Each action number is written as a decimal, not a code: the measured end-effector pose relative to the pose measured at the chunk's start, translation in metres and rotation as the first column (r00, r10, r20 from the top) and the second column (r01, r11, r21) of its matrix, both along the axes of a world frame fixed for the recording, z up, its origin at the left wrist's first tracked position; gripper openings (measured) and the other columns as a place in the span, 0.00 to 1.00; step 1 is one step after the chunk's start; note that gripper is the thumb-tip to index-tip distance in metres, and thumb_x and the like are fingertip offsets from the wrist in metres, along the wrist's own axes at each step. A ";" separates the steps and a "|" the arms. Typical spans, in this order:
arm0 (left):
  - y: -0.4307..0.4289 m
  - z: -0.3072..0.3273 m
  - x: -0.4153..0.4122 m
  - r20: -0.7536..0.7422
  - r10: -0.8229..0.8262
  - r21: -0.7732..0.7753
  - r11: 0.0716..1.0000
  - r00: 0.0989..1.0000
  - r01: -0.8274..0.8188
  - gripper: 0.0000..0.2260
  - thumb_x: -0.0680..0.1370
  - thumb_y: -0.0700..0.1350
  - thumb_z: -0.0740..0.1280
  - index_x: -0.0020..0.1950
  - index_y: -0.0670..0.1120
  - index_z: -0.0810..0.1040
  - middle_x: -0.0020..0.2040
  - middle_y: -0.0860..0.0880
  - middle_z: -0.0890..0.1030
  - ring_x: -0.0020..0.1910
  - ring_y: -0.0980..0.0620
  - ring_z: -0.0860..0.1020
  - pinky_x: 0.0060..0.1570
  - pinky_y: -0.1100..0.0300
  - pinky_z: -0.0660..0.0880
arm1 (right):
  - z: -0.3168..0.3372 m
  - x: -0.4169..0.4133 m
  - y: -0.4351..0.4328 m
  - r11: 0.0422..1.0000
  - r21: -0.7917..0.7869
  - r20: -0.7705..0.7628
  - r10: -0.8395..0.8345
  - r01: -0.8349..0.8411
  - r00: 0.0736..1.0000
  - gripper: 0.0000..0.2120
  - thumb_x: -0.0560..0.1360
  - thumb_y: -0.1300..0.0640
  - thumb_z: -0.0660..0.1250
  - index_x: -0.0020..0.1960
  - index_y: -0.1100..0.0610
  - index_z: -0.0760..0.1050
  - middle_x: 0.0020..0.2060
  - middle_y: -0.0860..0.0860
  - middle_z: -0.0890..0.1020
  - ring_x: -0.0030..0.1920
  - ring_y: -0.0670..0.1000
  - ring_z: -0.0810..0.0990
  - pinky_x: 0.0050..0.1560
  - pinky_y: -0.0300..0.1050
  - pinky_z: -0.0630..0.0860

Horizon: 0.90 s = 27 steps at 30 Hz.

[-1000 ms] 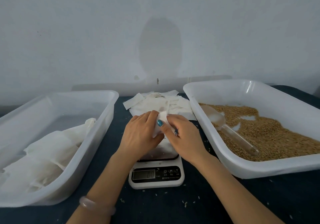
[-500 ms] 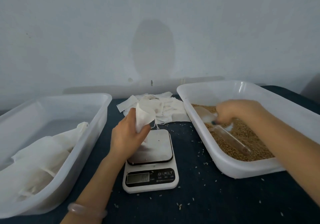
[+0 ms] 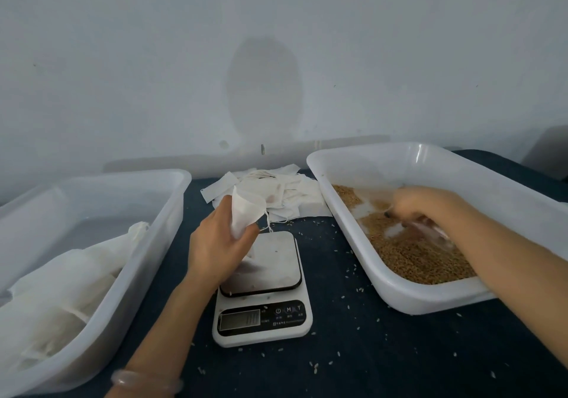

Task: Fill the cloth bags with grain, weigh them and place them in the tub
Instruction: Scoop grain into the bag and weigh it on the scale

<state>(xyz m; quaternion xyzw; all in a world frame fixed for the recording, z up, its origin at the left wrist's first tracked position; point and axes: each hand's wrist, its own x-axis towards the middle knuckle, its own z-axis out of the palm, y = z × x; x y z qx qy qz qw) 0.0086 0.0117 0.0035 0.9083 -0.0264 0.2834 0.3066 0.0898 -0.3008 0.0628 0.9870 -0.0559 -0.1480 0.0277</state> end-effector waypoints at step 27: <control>0.000 0.004 -0.002 -0.018 -0.029 -0.043 0.999 0.999 0.029 0.18 0.69 0.57 0.59 0.53 0.48 0.71 0.40 0.53 0.79 0.39 0.50 0.77 0.39 0.49 0.76 | 0.035 -0.024 -0.056 0.939 -0.301 -0.258 0.088 -0.167 0.962 0.19 0.78 0.65 0.63 0.69 0.57 0.71 0.53 0.50 0.78 0.51 0.47 0.79 0.48 0.37 0.77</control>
